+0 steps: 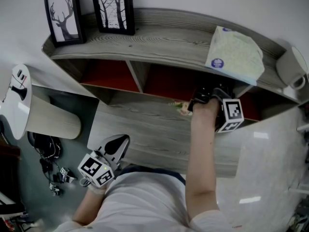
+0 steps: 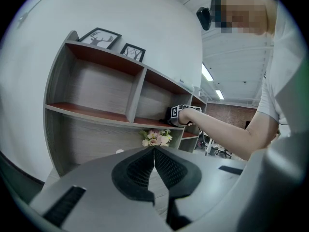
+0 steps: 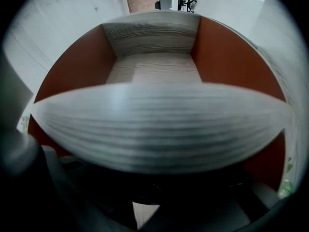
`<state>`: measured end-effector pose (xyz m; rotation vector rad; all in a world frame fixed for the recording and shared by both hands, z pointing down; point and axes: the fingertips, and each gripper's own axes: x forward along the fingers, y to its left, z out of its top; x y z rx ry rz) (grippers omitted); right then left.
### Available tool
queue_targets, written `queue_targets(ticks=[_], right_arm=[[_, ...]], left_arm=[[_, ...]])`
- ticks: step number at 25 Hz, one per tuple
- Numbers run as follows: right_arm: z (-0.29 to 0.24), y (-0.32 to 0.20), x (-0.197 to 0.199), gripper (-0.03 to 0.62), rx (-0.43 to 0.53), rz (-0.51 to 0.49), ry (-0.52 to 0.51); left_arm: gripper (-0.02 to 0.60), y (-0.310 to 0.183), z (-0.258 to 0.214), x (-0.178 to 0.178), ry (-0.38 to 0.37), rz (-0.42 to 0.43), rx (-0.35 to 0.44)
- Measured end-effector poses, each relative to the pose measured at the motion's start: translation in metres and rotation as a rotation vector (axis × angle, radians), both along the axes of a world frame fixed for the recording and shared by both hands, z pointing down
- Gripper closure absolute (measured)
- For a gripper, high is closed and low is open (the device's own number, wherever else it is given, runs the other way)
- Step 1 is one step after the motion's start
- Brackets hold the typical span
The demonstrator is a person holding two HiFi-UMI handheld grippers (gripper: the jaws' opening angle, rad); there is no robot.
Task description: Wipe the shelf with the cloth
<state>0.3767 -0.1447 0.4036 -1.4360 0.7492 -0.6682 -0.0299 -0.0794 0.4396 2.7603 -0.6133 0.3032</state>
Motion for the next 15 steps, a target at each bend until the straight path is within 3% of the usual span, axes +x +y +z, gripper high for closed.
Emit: queue_targets(ticks=[6, 15], right_arm=[[0.005, -0.001, -0.007, 0.489, -0.01, -0.037, -0.136], [0.008, 0.018, -0.026, 0.49, -0.002, -0.073, -0.206]], left_arm=[[0.565, 0.0, 0.0, -0.003, 0.013, -0.001, -0.001], [0.565, 0.002, -0.001, 0.0, 0.033, 0.033, 0.001]])
